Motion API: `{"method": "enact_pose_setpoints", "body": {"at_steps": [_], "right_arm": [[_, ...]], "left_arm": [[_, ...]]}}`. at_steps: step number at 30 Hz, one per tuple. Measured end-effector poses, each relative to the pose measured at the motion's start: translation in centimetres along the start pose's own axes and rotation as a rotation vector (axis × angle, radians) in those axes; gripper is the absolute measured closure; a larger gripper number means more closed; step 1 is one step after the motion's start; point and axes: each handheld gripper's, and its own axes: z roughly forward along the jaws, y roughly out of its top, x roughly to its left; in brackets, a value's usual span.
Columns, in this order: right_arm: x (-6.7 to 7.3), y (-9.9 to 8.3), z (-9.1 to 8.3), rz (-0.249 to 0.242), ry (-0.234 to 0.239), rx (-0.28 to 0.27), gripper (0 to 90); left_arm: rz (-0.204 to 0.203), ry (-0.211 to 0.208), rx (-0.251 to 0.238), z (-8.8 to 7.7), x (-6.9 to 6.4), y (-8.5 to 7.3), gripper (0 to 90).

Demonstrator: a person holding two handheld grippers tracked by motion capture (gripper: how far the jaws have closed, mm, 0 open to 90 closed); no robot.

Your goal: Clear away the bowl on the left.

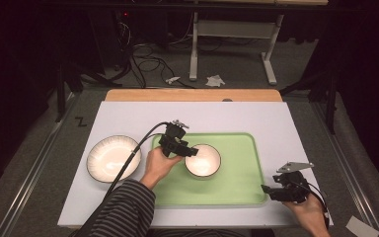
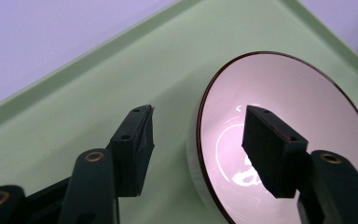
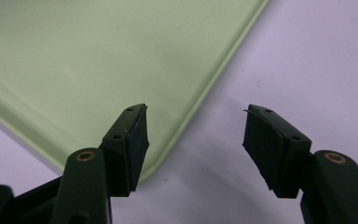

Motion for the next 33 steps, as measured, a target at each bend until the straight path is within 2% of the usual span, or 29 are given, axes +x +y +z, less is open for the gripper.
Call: {"method": "enact_pose_setpoints", "body": {"at_steps": [4, 5, 7, 8, 12, 25, 29, 33], "right_arm": [[0.1, 0.2, 0.0, -0.005, 0.001, -0.004, 41.4], [0.0, 0.3, -0.1, -0.012, -0.003, -0.025, 41.5], [0.0, 0.4, -0.2, -0.010, -0.006, -0.030, 41.5], [-0.1, 0.5, -0.1, -0.010, -0.008, -0.035, 41.5], [-0.2, 0.9, 0.0, -0.024, -0.006, -0.042, 41.7], [-0.4, 1.7, 0.7, -0.042, 0.020, -0.029, 41.6], [-0.1, 1.9, 1.0, -0.064, 0.028, -0.026, 41.6], [-0.3, 2.0, 1.1, -0.066, 0.038, -0.026, 41.5]], "left_arm": [[0.001, 0.004, -0.018, -0.5, 0.2, 0.0, 42.8], [0.003, 0.006, -0.022, -0.6, 0.2, 0.1, 42.8], [-0.006, 0.005, -0.031, -0.9, 0.3, 0.1, 42.8], [0.004, 0.007, -0.026, -1.1, 0.5, 0.1, 42.7], [-0.018, 0.006, -0.044, -1.6, 0.7, 0.2, 42.7], [-0.019, 0.021, -0.070, -3.0, 1.1, 0.2, 42.4], [-0.003, 0.031, -0.060, -3.2, 1.2, 0.1, 42.1], [-0.005, 0.034, -0.065, -3.5, 1.2, 0.0, 41.9]]}}
